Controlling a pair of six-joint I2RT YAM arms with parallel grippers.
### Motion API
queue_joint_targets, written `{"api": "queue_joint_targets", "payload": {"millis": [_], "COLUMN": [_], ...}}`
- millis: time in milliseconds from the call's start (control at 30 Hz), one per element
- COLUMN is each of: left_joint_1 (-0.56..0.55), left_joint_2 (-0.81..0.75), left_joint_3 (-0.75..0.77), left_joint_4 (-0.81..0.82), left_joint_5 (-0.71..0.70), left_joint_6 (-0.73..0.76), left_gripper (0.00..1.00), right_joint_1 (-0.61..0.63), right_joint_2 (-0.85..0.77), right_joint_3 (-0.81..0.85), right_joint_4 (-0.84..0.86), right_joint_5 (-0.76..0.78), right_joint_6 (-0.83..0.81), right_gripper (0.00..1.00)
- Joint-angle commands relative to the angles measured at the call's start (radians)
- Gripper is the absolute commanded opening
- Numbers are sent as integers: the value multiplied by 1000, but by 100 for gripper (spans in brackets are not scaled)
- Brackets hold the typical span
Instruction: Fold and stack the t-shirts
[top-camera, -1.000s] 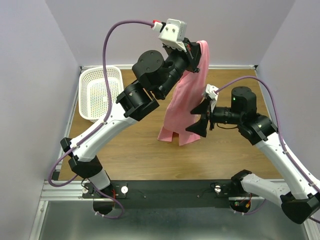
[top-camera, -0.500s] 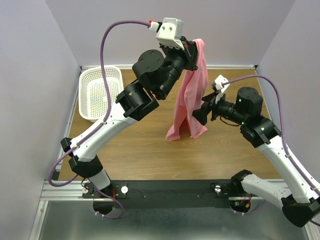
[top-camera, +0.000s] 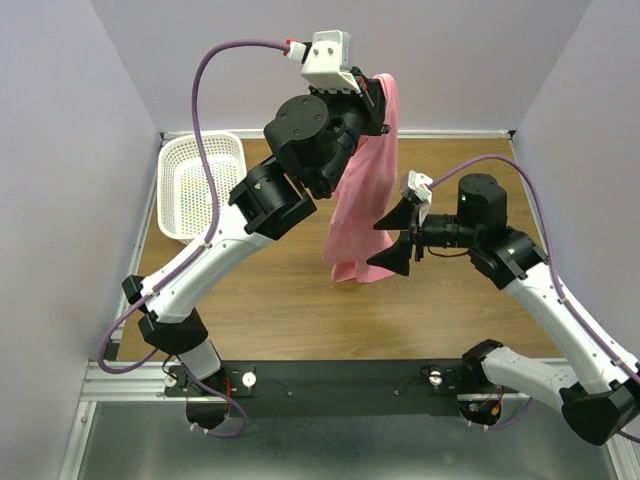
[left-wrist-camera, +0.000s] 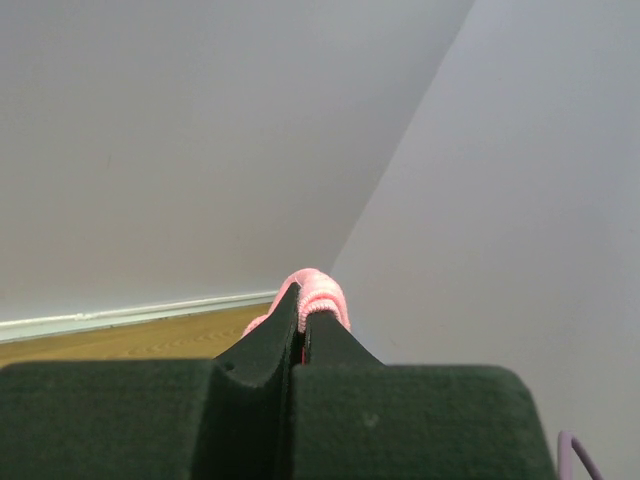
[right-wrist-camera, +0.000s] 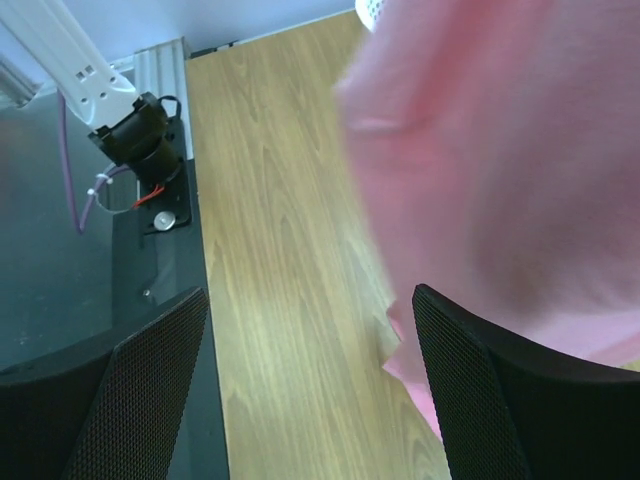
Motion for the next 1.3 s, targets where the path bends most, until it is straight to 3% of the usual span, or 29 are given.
{"api": "queue_joint_targets", "payload": {"millis": [0, 300, 667, 833, 1000, 1133, 1167, 1267], "left_joint_1": [-8, -12, -24, -35, -44, -44, -44, -44], "left_joint_2": [9, 21, 30, 41, 39, 30, 25, -13], "left_joint_3": [31, 39, 45, 62, 63, 48, 44, -2], "left_joint_4": [27, 53, 68, 78, 84, 85, 85, 101], "left_joint_5": [-49, -49, -107, -130, -155, -168, -173, -208], "left_joint_6": [-33, -39, -51, -53, -48, -40, -30, -2], "left_gripper": [0, 0, 0, 0, 0, 0, 0, 0], "right_joint_1": [25, 72, 111, 160, 177, 177, 177, 177], "right_joint_2": [9, 4, 52, 122, 214, 227, 215, 124], "right_joint_3": [22, 6, -8, 51, 117, 150, 143, 123], "right_joint_4": [29, 151, 249, 256, 272, 272, 270, 243], "right_joint_5": [-37, 239, 228, 334, 437, 466, 466, 469], "right_joint_6": [46, 101, 236, 261, 330, 353, 351, 290], "right_gripper": [90, 90, 89, 81, 66, 30, 16, 1]}}
